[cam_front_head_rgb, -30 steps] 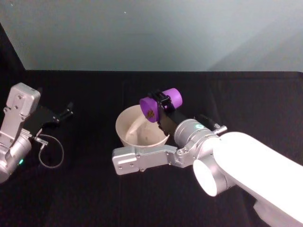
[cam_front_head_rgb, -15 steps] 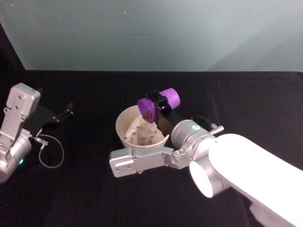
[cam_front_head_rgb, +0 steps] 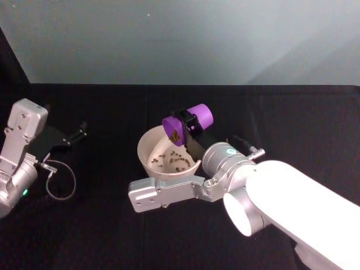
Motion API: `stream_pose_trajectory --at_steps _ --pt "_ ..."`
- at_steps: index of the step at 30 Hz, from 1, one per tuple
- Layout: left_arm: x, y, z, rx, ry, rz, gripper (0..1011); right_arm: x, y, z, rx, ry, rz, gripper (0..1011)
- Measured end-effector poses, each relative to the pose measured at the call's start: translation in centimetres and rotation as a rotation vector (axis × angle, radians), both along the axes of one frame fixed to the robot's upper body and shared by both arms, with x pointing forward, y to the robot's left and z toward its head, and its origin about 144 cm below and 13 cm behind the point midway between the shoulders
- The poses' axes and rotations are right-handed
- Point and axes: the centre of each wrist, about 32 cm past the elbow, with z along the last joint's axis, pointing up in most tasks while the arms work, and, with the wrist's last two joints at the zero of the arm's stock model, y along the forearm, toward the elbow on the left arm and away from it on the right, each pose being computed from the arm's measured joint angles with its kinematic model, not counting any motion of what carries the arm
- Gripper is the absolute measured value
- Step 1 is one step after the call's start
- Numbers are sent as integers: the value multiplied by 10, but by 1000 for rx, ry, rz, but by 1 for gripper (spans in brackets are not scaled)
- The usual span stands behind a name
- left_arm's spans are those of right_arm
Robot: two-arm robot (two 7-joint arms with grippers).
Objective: Pick up the cup and pour the mung beans from the cup into the bowl.
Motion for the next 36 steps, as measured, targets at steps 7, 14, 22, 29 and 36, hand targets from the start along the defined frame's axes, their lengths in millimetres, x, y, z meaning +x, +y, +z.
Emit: stream_pose_trajectory --at_steps 7,14,22,29,36 --pt "0 0 0 0 0 0 1000 0 1 0 -7 -5 -1 718" --pt "0 0 0 0 0 0 1000 -1 2 1 -15 -9 -2 718" --pt "0 0 0 0 0 0 1000 -2 2 2 -20 -13 0 718" --pt "0 0 0 0 0 0 1000 -2 2 2 -21 -12 -1 718" --pt "0 0 0 0 0 0 1000 -3 2 2 -22 -15 -1 718"
